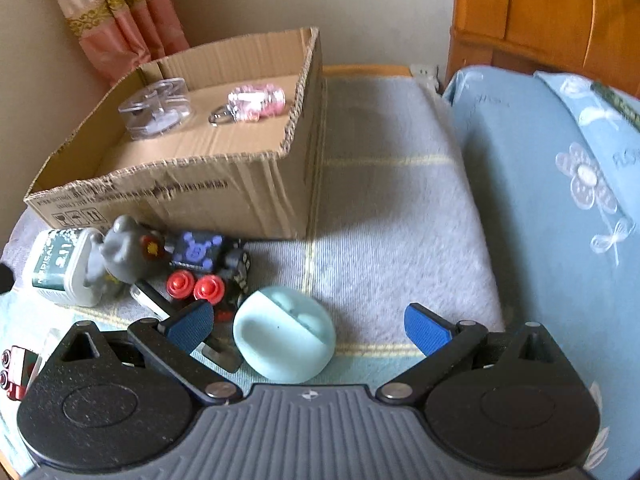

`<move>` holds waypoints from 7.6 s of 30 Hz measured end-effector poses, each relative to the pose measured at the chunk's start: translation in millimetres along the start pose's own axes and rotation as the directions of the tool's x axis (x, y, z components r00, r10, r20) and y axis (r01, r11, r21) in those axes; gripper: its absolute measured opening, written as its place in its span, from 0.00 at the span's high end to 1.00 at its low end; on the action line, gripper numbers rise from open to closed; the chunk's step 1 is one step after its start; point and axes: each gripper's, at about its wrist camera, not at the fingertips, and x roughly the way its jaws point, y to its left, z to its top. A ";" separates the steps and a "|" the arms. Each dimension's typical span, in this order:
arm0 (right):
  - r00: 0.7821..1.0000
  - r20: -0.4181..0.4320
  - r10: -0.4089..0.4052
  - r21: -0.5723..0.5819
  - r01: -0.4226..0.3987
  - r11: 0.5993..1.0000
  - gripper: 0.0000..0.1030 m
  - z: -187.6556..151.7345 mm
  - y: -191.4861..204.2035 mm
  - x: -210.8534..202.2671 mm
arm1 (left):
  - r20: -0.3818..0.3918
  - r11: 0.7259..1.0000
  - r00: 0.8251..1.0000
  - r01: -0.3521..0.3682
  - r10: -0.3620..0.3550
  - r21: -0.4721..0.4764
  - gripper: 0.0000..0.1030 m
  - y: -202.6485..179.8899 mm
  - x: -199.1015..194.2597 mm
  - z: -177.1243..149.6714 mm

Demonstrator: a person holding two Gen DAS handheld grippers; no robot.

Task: Organize rigid objects
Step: 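Move left gripper to the red SL toy train while right approaches blue case, then close left gripper on the red train while right grips the light-blue egg case, then drop the red train into the box with left gripper while right places blue case there, then withdraw both grippers from the box toward the remaining items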

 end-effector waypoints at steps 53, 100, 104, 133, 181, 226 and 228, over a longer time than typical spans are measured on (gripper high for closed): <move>0.982 0.191 -0.011 -0.201 0.050 0.978 0.00 -61.9 -10.4 -9.5 | -0.087 0.998 0.996 -0.034 0.029 -0.059 0.02 54.4 -2.4 -118.4; 0.984 0.157 0.078 -0.324 -0.023 0.946 0.37 -45.0 0.7 -9.9 | -0.075 0.995 0.993 0.096 -0.095 0.014 0.53 35.9 5.5 -98.3; 0.987 0.143 0.072 -0.321 -0.022 0.947 0.37 -46.9 -2.0 -15.0 | -0.104 0.993 0.988 0.114 -0.111 0.022 0.53 35.8 4.1 -95.0; 0.962 0.182 0.203 -0.428 -0.109 0.897 0.37 -15.4 24.3 -89.5 | -0.036 0.969 0.983 0.183 -0.179 0.168 0.53 23.0 -33.2 -0.4; 0.978 0.160 0.133 -0.357 -0.068 0.932 0.21 99.4 63.9 -16.0 | 0.122 0.996 0.991 0.053 -0.061 0.070 0.03 33.7 -22.7 4.0; 0.988 0.156 -0.023 -0.059 0.032 0.998 0.00 -31.3 43.6 -32.1 | 0.057 0.999 0.998 -0.018 0.020 -0.033 0.01 15.1 -9.1 -38.7; 0.990 0.137 -0.017 -0.076 0.028 0.997 0.00 -26.9 47.4 -22.1 | 0.049 0.999 0.999 -0.012 0.014 -0.040 0.01 15.3 -5.8 -39.0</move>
